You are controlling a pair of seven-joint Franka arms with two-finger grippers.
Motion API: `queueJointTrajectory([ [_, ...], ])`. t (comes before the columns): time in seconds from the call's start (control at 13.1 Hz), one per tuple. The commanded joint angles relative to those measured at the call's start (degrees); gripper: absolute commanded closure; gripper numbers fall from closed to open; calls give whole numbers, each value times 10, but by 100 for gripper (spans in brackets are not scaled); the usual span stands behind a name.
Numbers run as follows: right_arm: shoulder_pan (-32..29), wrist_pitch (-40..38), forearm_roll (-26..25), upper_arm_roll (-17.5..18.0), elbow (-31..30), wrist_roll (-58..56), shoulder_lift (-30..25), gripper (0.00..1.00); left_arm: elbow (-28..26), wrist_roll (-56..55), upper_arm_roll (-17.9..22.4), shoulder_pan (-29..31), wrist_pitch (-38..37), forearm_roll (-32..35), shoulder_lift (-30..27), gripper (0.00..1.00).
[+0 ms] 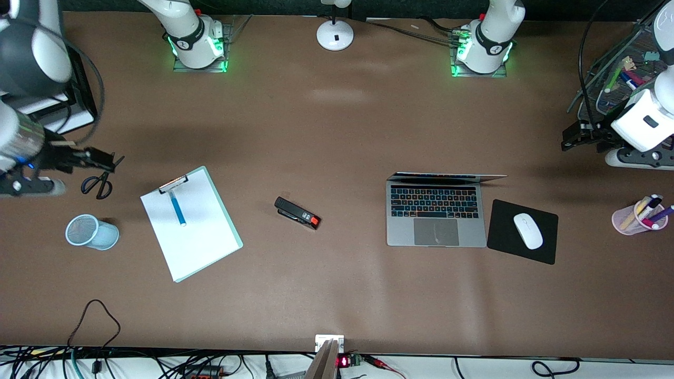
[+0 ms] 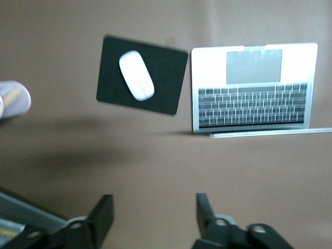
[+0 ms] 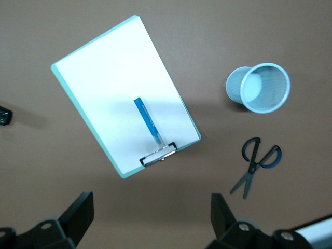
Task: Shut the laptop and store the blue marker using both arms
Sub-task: 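Move the right gripper over the blue marker on the clipboard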
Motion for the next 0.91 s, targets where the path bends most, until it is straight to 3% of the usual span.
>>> queueJointTrajectory([
  [0.0,12,27,-4,2,7,-5,48,0,55,15,1,-1,-54,1,31,99],
  [0.23,18,54,-8,3,6,-5,91,0,56,14,1,-6,-54,1,31,100],
  [0.61,25,218,-7,3,-99,-66,110,0,55,6,-9,-18,-58,-15,31,100],
  [0.84,26,280,-6,3,-123,-119,128,0,53,-27,-17,-24,-59,-65,41,100],
])
